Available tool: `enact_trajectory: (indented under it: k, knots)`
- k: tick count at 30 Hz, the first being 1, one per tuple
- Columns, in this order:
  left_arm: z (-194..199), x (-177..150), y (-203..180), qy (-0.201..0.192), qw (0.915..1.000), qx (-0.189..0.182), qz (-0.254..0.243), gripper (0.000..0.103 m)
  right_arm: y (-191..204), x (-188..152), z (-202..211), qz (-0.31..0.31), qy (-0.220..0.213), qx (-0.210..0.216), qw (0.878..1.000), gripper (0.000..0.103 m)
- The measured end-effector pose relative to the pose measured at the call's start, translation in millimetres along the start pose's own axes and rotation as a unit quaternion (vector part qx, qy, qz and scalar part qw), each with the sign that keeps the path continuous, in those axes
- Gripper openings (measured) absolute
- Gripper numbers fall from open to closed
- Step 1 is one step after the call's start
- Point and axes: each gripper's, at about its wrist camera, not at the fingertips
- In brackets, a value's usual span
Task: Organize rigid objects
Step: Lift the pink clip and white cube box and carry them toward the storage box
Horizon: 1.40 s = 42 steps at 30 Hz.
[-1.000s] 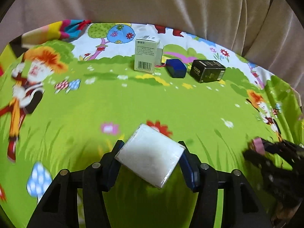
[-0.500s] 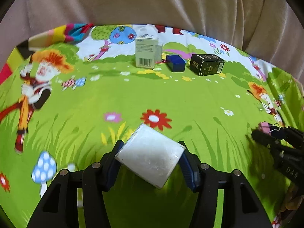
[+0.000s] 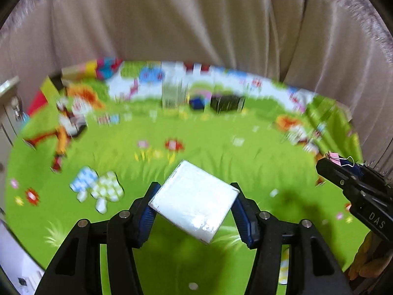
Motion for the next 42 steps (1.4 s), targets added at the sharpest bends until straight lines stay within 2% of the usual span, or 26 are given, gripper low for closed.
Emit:
enact_trajectory:
  k: [4,8,11,14,16,21,34,42]
  knots:
    - [55,35,-8,-0.097,0.9951,0.009,-0.012,0.057,21,38,56,0.041,-0.109,-0.011,0.993,0.043]
    - [106,59,-12,-0.190,0.9813,0.022,-0.024,0.057,47,70,111,0.083,-0.219,-0.026,0.972,0.043]
    - [132,68,-14,-0.234,0.9715,0.025,-0.029,0.057,65,80,141,0.106,-0.275,-0.031,0.955,0.043]
    - [150,71,-15,-0.263,0.9634,0.034,-0.036,0.057,79,85,160,0.118,-0.311,-0.031,0.943,0.043]
    - [159,71,-15,-0.277,0.9588,0.041,-0.046,0.057,86,88,165,0.130,-0.319,-0.029,0.939,0.043]
    - [168,69,-11,-0.278,0.9586,0.042,-0.041,0.057,96,91,169,0.131,-0.318,-0.017,0.939,0.043]
    - [174,39,29,-0.242,0.9681,0.065,-0.015,0.057,121,83,163,0.145,-0.297,0.030,0.943,0.043]
    - [188,21,65,-0.234,0.9667,0.105,0.008,0.057,153,76,156,0.167,-0.280,0.075,0.942,0.043]
Point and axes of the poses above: each gripper's, at about its wrist camera, not at the fingertips, and z roughly against the way its jaws point, y to its left, x to its top, and after that the axes turned 12 degrees about -y, right-handed
